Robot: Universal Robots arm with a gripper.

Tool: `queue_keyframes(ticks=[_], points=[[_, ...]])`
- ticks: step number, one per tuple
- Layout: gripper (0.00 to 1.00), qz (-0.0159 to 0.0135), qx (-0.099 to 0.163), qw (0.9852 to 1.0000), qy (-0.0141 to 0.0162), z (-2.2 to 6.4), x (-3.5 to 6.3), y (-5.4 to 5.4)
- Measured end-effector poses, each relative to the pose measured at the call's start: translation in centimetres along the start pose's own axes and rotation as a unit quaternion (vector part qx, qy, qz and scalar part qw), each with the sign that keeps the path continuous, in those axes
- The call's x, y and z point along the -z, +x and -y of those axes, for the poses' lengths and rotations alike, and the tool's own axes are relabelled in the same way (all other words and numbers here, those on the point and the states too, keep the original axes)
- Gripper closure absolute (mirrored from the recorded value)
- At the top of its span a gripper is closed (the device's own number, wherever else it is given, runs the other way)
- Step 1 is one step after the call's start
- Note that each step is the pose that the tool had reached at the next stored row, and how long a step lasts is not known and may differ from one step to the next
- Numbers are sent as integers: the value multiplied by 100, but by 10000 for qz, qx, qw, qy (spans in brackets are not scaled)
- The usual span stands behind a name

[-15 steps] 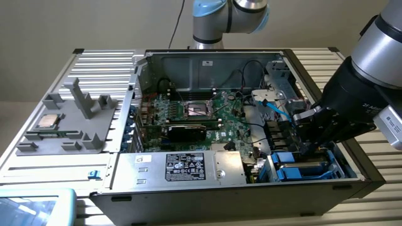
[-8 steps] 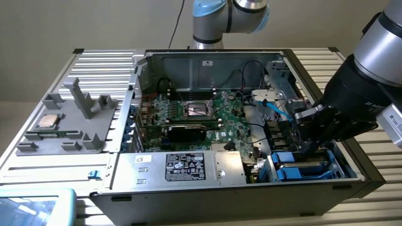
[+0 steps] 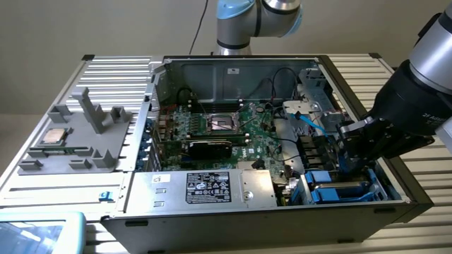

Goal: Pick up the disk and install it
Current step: 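Insert the second disk wire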

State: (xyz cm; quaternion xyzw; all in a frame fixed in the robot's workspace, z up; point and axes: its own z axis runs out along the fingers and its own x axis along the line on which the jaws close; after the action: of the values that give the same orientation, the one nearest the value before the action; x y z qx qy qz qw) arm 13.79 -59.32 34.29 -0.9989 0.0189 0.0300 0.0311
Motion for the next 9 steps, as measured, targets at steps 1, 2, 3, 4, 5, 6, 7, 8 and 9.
queue_keyframes(ticks=[1,2,3,4,5,6,7,8,9], points=[[89,0,0,10000,0,0,-4,1],[89,0,0,10000,1,-1,-10,4],[89,0,1,10000,0,-1,-16,11],[89,1,1,10000,0,-1,-22,15],[89,2,1,10000,0,-1,-29,16],[89,3,0,10000,-1,-2,-37,16],[89,5,-1,10000,-4,-2,-44,16],[89,7,-1,10000,-6,-3,-50,17],[89,11,0,10000,-7,-3,-57,18]])
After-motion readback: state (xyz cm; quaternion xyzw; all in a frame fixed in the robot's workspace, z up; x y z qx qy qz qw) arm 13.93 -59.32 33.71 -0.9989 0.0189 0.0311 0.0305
